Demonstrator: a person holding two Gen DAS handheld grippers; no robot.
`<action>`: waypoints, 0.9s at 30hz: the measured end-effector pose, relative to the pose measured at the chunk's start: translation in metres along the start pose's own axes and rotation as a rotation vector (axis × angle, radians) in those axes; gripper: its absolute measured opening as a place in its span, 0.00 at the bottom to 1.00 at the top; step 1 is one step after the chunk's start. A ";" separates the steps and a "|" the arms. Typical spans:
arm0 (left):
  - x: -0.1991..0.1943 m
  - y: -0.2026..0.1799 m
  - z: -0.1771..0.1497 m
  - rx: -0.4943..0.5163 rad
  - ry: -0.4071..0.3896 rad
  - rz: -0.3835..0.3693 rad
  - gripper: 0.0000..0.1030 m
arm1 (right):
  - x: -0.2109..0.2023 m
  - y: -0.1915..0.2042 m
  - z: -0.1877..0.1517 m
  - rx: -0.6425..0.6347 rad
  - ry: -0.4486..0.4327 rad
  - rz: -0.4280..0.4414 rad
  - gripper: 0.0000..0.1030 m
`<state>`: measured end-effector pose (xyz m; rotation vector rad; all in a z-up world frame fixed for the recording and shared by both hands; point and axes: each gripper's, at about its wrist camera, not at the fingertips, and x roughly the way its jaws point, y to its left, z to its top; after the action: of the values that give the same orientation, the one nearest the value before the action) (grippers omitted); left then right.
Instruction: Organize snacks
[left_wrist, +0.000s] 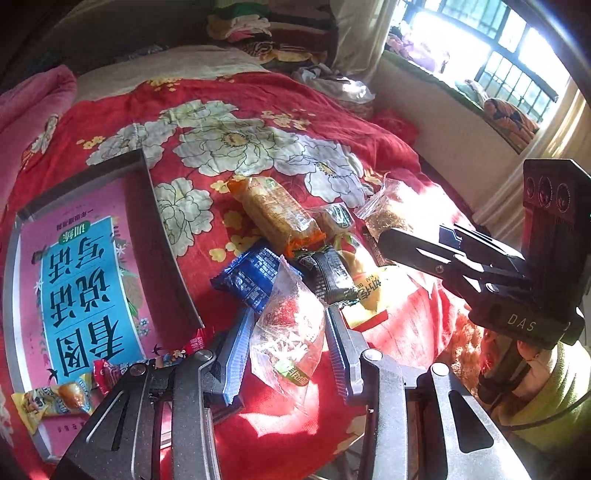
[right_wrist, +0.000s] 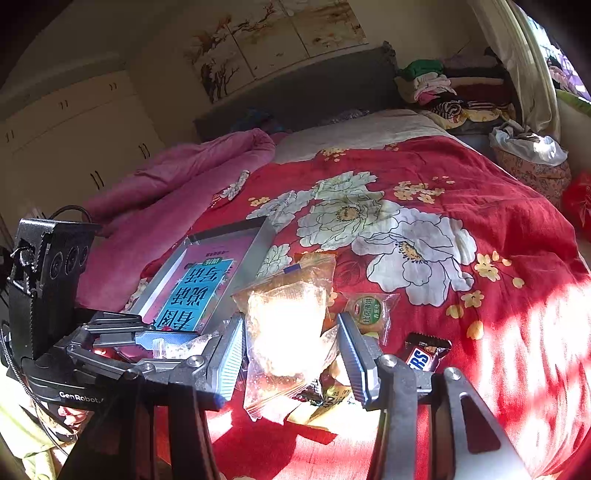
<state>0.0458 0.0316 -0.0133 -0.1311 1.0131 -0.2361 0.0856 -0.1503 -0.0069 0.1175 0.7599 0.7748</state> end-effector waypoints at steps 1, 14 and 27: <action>-0.004 0.003 0.000 -0.007 -0.009 0.004 0.40 | 0.000 0.002 0.000 -0.003 0.001 0.001 0.48; -0.046 0.055 -0.010 -0.142 -0.106 0.039 0.40 | -0.001 0.032 -0.001 -0.051 0.009 0.026 0.48; -0.079 0.098 -0.036 -0.235 -0.155 0.117 0.40 | 0.011 0.060 -0.005 -0.102 0.046 0.054 0.48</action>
<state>-0.0115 0.1463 0.0118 -0.2978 0.8878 0.0012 0.0519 -0.1006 0.0052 0.0289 0.7615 0.8685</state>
